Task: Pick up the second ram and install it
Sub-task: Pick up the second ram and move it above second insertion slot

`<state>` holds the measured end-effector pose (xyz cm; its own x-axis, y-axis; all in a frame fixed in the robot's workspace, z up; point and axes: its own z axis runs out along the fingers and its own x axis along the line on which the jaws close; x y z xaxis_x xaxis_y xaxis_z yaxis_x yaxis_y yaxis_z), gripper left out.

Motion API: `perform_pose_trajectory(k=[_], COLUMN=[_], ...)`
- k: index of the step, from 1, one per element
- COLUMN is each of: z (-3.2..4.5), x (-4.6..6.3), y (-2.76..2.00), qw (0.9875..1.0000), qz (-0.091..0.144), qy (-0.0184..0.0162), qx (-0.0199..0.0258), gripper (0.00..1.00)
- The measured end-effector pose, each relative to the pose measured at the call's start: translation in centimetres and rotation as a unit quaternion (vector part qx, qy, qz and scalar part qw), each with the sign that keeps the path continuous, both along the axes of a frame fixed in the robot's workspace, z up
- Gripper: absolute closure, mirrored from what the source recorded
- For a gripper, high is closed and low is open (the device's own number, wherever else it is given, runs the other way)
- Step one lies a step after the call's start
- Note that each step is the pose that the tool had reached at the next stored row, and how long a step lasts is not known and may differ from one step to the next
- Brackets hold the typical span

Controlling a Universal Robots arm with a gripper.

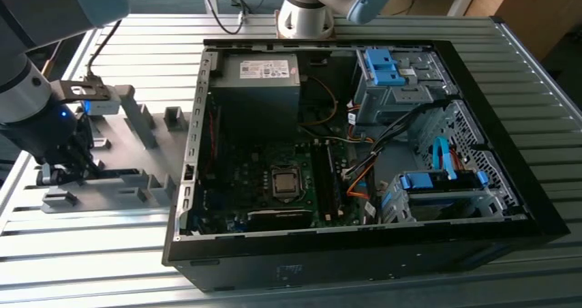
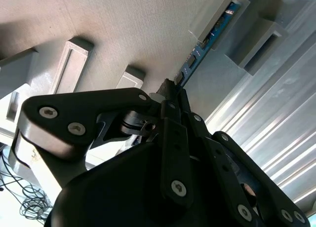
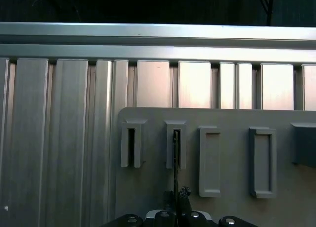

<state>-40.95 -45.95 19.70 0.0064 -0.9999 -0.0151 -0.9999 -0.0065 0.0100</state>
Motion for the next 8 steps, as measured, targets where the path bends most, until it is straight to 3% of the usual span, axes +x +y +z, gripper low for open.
perform_pose_trajectory(k=[8], z=[0.16], x=[0.0], y=[0.0], qw=[1.0], qz=[0.0], qy=[0.0], qx=[0.0], gripper=[0.86])
